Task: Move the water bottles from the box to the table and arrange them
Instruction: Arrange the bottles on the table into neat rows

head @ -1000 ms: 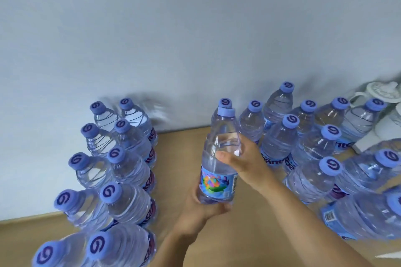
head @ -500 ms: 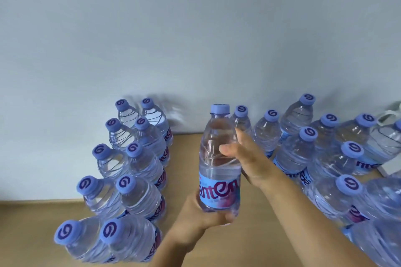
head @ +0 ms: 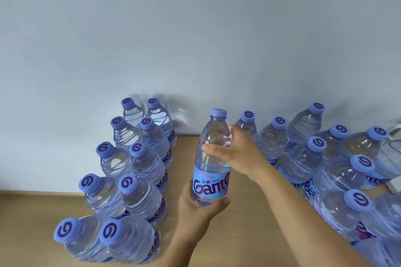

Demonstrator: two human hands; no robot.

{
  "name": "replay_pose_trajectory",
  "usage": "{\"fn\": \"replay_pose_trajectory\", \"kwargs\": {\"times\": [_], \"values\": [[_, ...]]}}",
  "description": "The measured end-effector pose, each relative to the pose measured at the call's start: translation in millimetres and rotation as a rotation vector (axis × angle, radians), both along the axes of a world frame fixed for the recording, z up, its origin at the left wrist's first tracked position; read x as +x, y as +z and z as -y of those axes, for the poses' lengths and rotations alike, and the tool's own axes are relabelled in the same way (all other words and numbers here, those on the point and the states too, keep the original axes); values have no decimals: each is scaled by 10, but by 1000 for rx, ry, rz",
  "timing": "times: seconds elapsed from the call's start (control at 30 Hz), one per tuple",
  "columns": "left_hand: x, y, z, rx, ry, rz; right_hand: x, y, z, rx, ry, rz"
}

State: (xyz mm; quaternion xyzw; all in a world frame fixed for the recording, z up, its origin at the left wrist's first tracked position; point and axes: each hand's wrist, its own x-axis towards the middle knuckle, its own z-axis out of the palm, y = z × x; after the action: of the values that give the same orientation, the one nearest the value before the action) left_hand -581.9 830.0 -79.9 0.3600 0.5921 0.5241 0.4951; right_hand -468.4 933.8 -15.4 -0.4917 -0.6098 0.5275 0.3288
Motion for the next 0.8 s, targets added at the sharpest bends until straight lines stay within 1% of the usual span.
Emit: {"fn": "replay_pose_trajectory", "kwargs": {"times": [0.07,0.17,0.23,0.27,0.33,0.43,0.6,0.7,0.8], "values": [[20,-46,-35,-6,48,24,-43,-32,-61,14,6,34],[54,-113,-129,-25,175,48,-111,-107,-148,24,-10,18],[50,-203,-184,-71,243,-23,-182,-172,-221,16,-23,24],[46,-257,-198,-125,255,-81,-216,-203,-261,25,-30,33],[45,-354,-220,-206,250,-147,-301,-269,-358,74,-43,90],[67,-418,-324,-218,214,-96,-417,-402,-507,115,-50,153],[19,-417,-686,-233,220,46,-569,-608,-755,105,-108,135],[-36,-439,-870,-259,232,29,-660,-700,-889,130,-101,147],[-88,-443,-1050,-241,250,-7,-749,-736,-970,181,-90,119]]}}
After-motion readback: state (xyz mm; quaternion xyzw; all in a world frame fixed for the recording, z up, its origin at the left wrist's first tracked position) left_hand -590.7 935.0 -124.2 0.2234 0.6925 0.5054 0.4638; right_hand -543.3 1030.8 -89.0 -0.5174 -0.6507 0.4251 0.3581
